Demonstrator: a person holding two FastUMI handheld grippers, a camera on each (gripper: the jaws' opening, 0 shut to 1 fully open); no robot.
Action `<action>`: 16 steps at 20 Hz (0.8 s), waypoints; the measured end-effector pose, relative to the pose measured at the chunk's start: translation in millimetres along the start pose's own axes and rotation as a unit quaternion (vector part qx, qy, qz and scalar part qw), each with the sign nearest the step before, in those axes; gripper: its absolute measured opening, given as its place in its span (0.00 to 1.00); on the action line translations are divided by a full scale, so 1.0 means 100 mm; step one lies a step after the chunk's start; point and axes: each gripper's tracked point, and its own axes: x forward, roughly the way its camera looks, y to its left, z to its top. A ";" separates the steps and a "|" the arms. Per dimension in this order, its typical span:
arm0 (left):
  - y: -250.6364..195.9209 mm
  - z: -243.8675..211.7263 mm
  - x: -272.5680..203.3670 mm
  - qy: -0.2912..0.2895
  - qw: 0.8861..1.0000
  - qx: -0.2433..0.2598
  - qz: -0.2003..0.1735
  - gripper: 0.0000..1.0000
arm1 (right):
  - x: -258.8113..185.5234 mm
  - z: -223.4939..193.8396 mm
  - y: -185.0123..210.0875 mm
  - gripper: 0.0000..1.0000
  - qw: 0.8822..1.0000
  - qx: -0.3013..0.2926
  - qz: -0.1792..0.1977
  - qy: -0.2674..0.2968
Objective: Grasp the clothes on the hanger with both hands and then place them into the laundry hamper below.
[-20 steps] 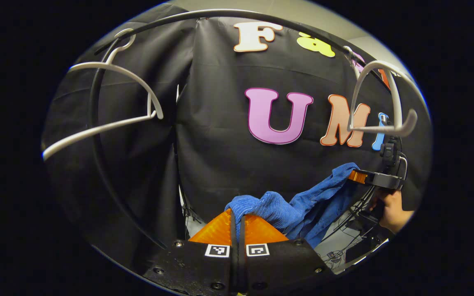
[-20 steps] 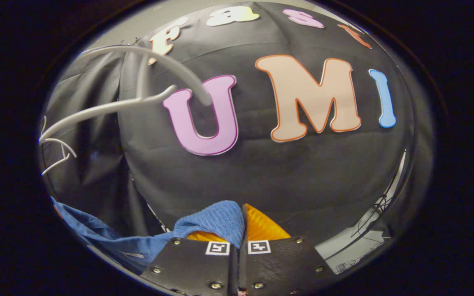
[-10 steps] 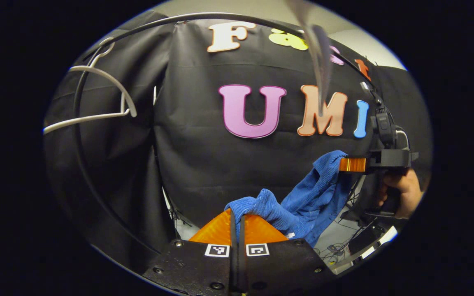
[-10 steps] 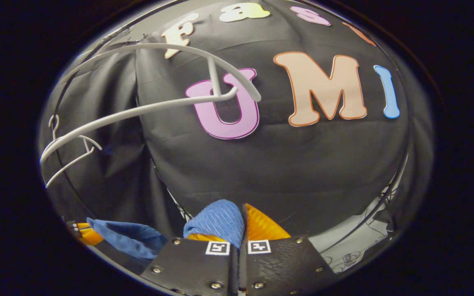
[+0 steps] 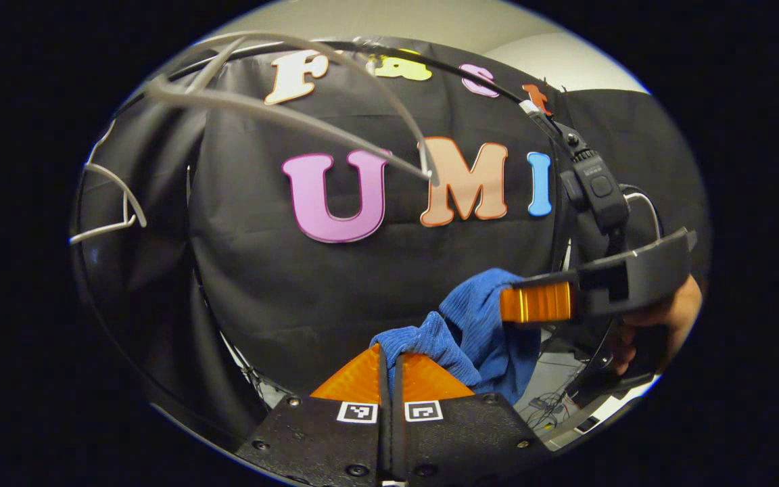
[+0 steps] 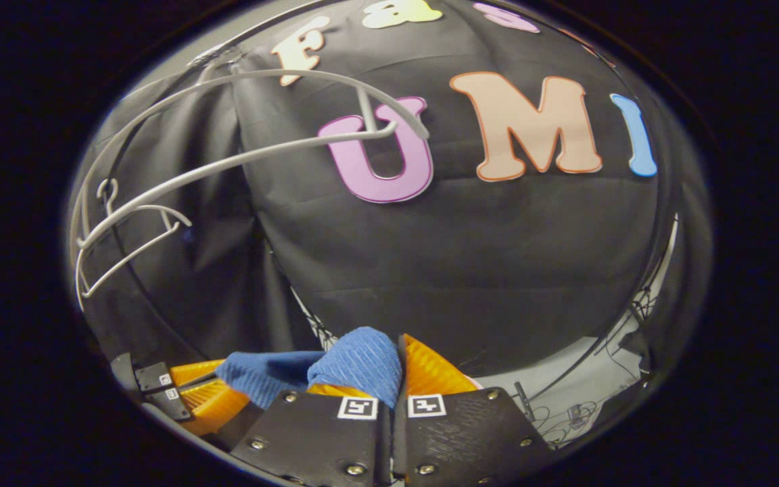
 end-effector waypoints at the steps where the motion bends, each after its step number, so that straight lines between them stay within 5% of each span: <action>1: -0.03 0.08 0.02 -0.004 1.000 -0.002 0.008 0.01 | -0.06 0.05 0.00 0.02 1.000 -0.002 0.004 -0.009; 10: -0.46 0.54 0.17 -0.037 0.998 0.032 0.050 0.01 | -0.32 0.42 -0.01 0.02 0.997 -0.023 0.039 -0.061; 16: -0.43 0.99 0.17 -0.063 0.996 0.007 0.060 0.01 | -0.42 0.92 -0.02 0.02 0.992 -0.004 0.070 -0.101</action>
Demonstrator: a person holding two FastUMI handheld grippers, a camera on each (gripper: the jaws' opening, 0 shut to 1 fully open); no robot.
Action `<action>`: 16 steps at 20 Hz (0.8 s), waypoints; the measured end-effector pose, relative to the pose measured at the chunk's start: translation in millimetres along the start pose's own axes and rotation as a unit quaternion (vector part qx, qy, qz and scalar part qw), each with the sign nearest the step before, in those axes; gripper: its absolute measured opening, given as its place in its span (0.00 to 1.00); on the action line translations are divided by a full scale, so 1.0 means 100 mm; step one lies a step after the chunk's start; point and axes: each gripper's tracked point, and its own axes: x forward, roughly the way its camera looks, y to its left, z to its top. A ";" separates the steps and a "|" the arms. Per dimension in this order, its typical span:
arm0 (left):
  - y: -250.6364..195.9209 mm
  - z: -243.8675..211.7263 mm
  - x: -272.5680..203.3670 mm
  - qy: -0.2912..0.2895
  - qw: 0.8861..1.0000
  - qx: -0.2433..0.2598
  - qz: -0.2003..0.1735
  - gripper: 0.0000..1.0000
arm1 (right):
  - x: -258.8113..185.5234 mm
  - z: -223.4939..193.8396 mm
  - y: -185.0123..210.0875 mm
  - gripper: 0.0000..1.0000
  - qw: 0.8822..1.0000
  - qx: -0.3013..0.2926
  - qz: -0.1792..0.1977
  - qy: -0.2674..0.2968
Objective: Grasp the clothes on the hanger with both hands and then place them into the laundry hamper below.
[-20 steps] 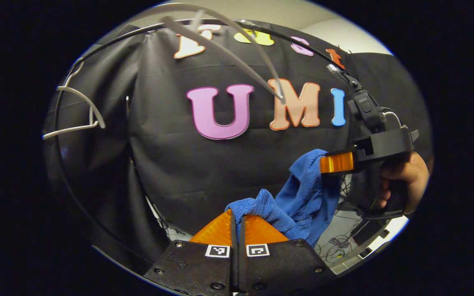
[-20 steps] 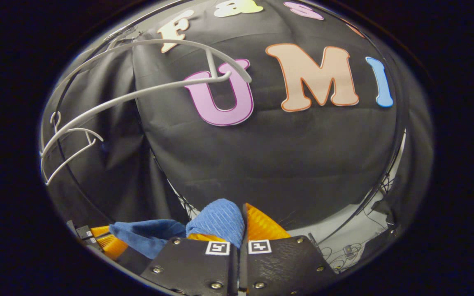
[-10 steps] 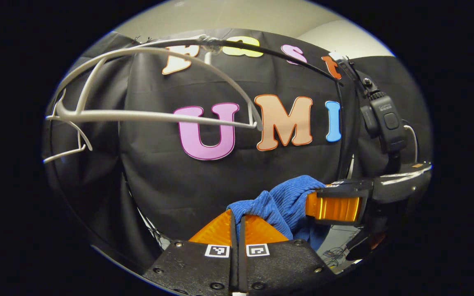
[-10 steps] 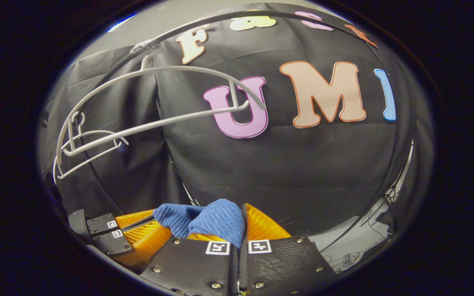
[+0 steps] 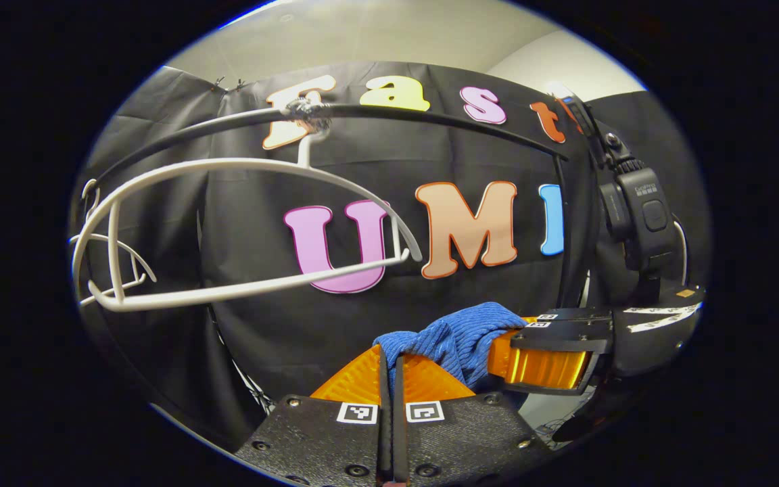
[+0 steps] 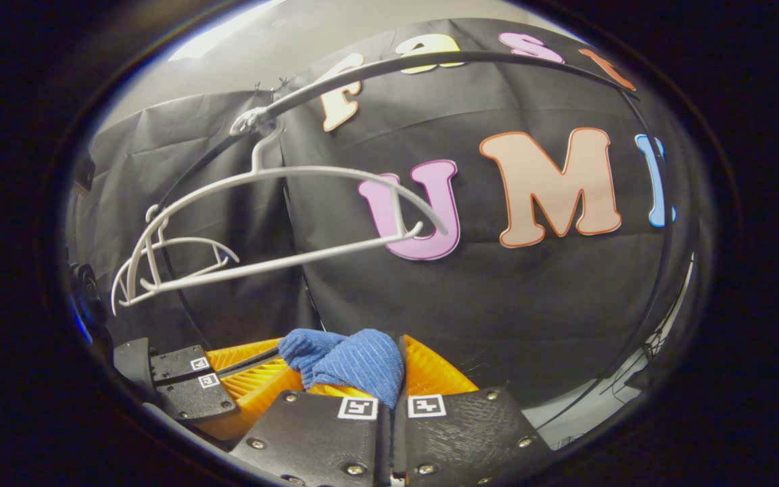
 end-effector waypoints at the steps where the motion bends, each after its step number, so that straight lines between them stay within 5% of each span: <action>1: -0.01 0.04 0.00 -0.005 1.000 0.000 0.002 0.01 | 0.01 0.04 0.01 0.02 1.000 0.004 0.004 -0.005; 7: -0.08 -0.41 0.17 0.031 1.000 0.005 -0.001 0.01 | 0.10 -0.37 -0.22 0.00 0.999 -0.022 -0.004 0.047; 16: 0.18 -1.60 0.33 0.173 0.984 -0.041 0.024 0.01 | 0.28 -1.44 -0.63 0.04 0.986 -0.003 -0.043 0.162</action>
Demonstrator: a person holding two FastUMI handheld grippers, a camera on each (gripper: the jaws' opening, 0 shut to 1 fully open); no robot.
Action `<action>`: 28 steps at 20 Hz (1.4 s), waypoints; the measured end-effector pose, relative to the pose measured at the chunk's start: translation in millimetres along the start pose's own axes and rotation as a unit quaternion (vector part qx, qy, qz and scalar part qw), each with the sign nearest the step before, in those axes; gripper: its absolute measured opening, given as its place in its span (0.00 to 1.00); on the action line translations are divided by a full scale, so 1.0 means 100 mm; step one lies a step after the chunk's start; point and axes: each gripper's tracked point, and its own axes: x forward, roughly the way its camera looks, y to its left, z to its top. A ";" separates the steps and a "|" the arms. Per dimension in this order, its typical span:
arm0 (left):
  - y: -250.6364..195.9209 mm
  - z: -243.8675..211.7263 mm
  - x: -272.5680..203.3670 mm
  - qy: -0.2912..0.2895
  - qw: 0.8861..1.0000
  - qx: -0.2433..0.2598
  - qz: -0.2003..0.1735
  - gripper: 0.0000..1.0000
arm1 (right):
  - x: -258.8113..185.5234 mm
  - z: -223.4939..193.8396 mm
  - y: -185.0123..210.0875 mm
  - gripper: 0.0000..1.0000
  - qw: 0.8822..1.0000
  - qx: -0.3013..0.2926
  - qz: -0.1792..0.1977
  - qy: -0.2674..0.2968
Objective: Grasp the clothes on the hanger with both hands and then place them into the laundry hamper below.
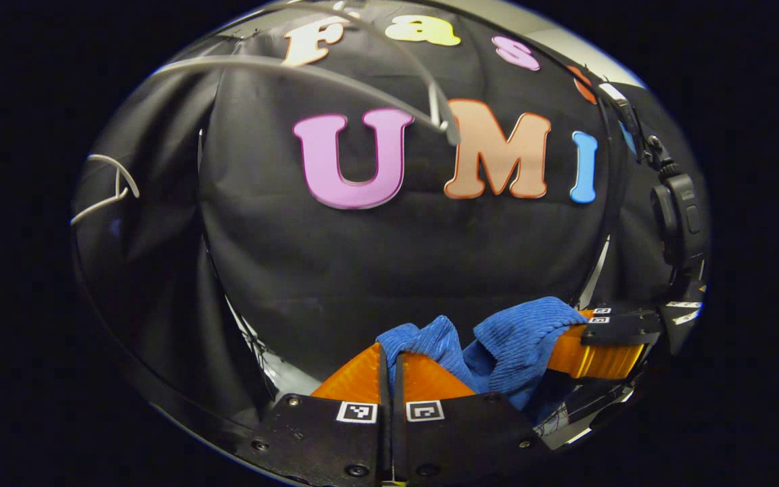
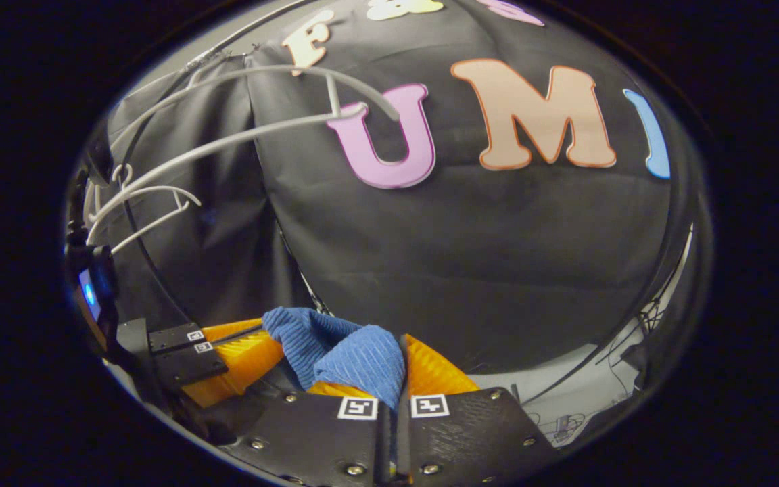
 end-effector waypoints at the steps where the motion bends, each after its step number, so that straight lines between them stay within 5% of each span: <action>1: 0.03 -0.09 0.07 0.011 1.000 -0.003 0.001 0.01 | 0.08 -0.08 -0.02 0.04 1.000 0.002 -0.003 0.011; 12: 0.36 -1.05 0.89 0.118 0.992 -0.001 0.040 0.02 | 0.89 -0.88 -0.31 0.04 0.991 0.070 -0.028 0.112; 20: 0.36 -2.04 0.88 0.267 0.963 0.006 0.017 0.02 | 1.35 -1.71 -0.27 0.04 0.974 0.060 -0.013 0.217; 28: 0.48 -2.28 0.81 0.330 0.943 -0.024 0.019 0.08 | 1.43 -2.20 -0.26 0.06 0.961 0.054 -0.034 0.270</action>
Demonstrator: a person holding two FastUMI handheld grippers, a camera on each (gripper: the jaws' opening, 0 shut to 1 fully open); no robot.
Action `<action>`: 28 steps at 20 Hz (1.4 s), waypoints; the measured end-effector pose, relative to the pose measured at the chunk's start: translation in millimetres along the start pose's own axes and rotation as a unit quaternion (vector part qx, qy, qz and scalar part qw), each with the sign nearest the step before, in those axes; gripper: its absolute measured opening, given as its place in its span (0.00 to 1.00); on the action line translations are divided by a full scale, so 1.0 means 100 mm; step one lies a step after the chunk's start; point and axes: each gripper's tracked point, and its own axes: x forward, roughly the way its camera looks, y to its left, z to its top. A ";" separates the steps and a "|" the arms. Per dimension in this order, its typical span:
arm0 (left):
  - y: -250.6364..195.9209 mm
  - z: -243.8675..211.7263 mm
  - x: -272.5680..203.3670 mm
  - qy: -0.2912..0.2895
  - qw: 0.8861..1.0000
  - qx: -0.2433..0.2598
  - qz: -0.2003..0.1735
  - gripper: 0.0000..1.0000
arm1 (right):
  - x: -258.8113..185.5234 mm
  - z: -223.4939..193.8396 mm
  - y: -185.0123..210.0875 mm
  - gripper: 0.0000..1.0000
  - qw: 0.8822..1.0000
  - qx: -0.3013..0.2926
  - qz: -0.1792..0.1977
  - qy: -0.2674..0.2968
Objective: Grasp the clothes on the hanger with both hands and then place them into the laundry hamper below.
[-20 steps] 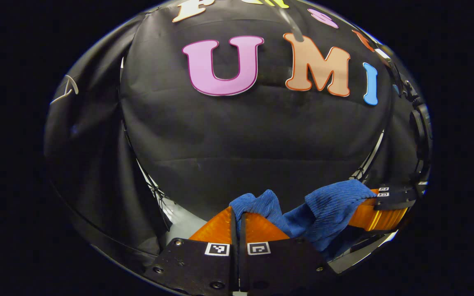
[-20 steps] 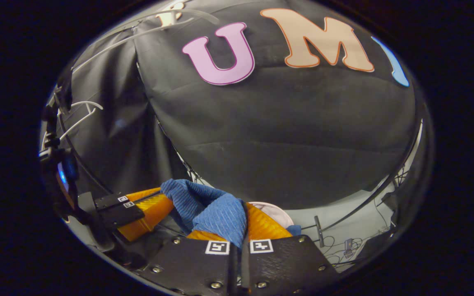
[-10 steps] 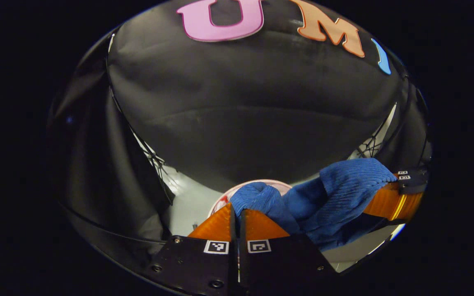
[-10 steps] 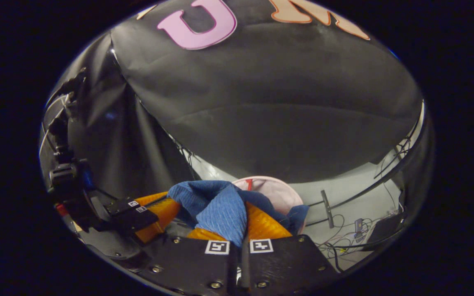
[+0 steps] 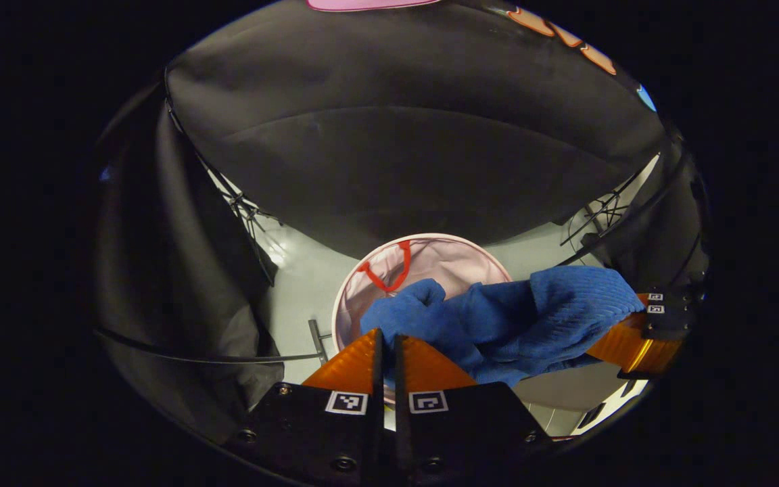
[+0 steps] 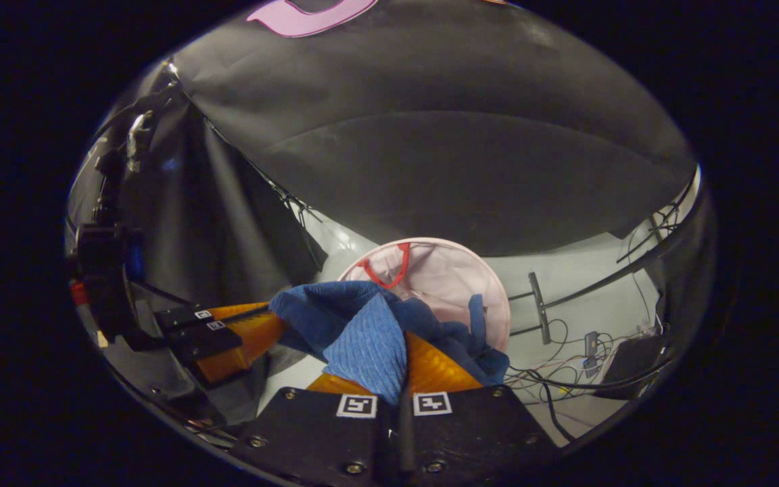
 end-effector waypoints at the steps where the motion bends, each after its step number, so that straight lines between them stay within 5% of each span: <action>1: 0.02 0.07 -0.04 -0.009 1.000 0.001 -0.004 0.08 | 0.02 -0.02 -0.02 0.06 1.000 -0.002 -0.009 0.001; 3: -0.02 0.18 -0.12 -0.026 0.999 0.005 -0.021 0.09 | -0.02 -0.04 -0.01 0.11 1.000 -0.002 -0.023 0.000; 6: -0.08 0.23 -0.18 -0.036 0.998 0.011 -0.053 0.43 | -0.08 -0.06 0.00 0.27 0.999 0.018 -0.047 -0.015; 9: -0.06 0.20 -0.22 -0.037 0.996 0.034 -0.079 0.51 | -0.16 -0.16 0.04 0.80 0.996 0.039 -0.072 -0.024; 11: 0.01 0.12 -0.24 -0.037 0.995 0.054 -0.073 0.73 | -0.24 -0.24 0.04 1.00 0.994 0.054 -0.090 -0.035; 13: 0.07 0.10 -0.25 -0.036 0.994 0.063 -0.076 1.00 | -0.32 -0.31 -0.03 1.00 0.990 0.070 -0.111 -0.044; 28: 0.07 -0.48 -1.59 -0.122 0.991 0.042 -0.046 0.98 | -1.76 -0.94 0.14 1.00 0.982 0.047 -0.111 -0.146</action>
